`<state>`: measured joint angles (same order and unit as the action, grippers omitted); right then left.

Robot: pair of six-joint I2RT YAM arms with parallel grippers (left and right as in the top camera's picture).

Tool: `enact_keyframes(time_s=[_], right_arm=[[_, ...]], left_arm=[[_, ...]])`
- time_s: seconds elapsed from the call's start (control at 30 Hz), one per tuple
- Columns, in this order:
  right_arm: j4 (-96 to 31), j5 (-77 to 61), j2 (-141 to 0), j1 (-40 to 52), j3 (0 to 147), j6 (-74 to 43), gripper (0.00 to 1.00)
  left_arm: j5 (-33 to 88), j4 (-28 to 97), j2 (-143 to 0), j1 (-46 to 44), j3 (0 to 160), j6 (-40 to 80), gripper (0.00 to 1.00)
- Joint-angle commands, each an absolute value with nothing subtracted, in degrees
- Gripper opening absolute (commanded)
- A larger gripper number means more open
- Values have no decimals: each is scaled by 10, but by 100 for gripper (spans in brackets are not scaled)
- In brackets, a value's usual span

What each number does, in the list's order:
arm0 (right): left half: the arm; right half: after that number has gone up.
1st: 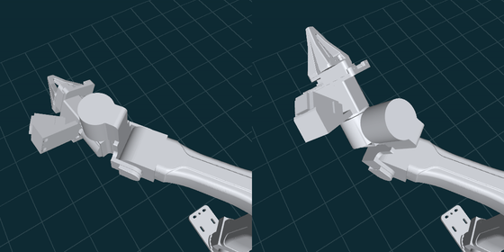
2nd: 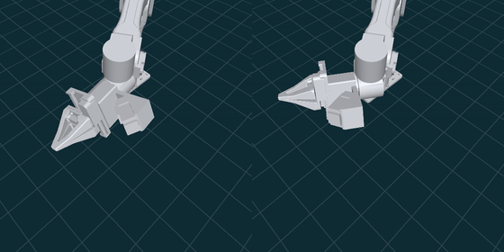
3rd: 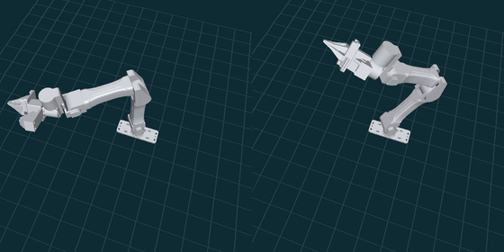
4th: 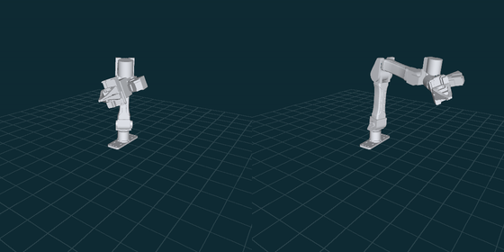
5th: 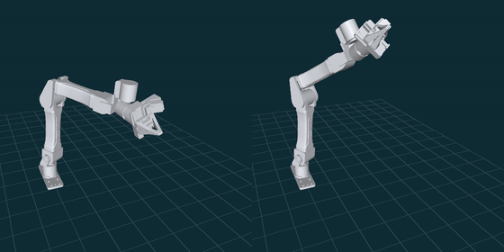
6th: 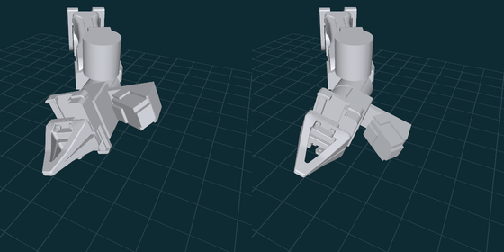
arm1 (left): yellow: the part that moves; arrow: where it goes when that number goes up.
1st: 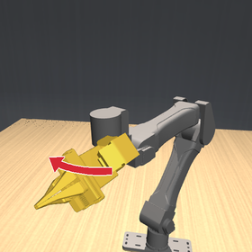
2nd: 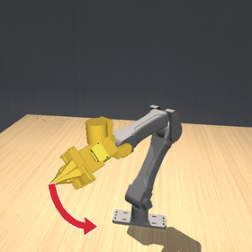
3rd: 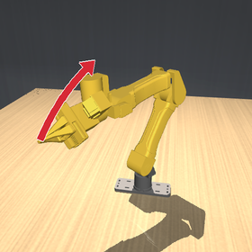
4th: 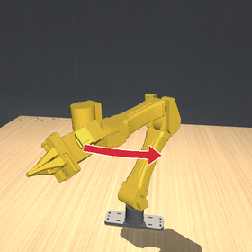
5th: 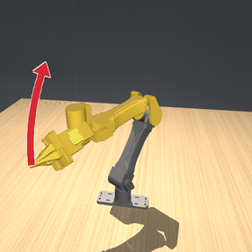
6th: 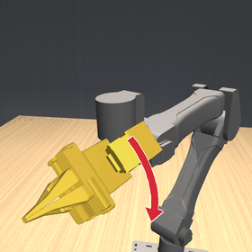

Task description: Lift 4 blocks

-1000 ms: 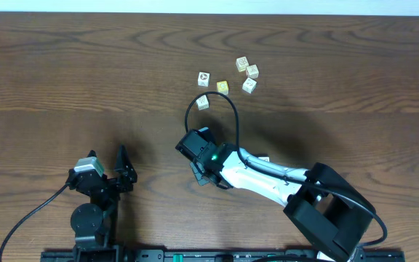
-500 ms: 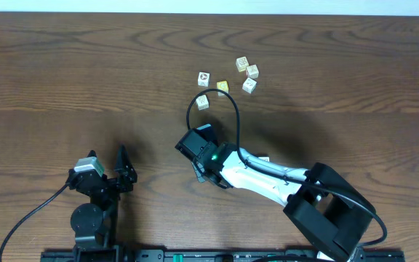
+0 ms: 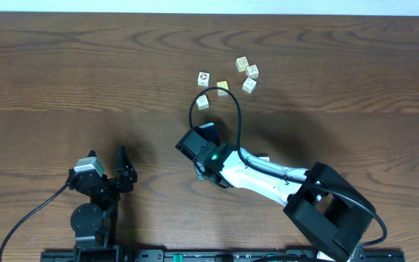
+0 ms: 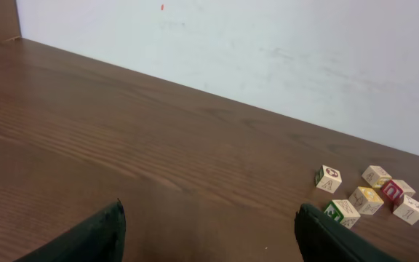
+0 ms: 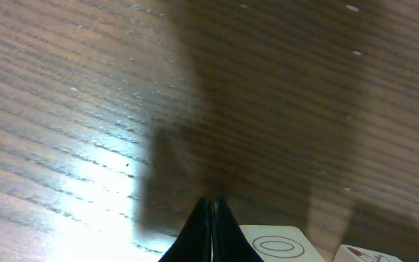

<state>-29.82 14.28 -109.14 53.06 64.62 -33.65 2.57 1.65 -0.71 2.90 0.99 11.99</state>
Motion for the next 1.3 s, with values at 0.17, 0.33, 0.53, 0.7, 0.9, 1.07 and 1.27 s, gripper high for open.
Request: enact_keyframes(time_s=[0.17, 0.33, 0.53, 0.7, 0.9, 1.07, 1.27], right_arm=[[-312, 175, -1098, 529, 649, -359, 1], [-321, 185, -1098, 529, 649, -369, 1], [-321, 191, -1098, 529, 649, -382, 1], [-321, 195, -1098, 529, 649, -392, 1], [-321, 201, -1098, 529, 649, -405, 1], [-321, 207, -1098, 529, 649, -418, 1], [-321, 212, -1098, 529, 649, -428, 1]], left_arm=[[8, 41, -6, 28, 2, 117, 75], [8, 41, -6, 28, 2, 117, 75], [8, 41, -6, 28, 2, 117, 75], [8, 41, -6, 28, 2, 117, 75], [8, 41, -6, 28, 2, 117, 75], [8, 41, -6, 28, 2, 117, 75], [8, 41, -6, 28, 2, 117, 75]])
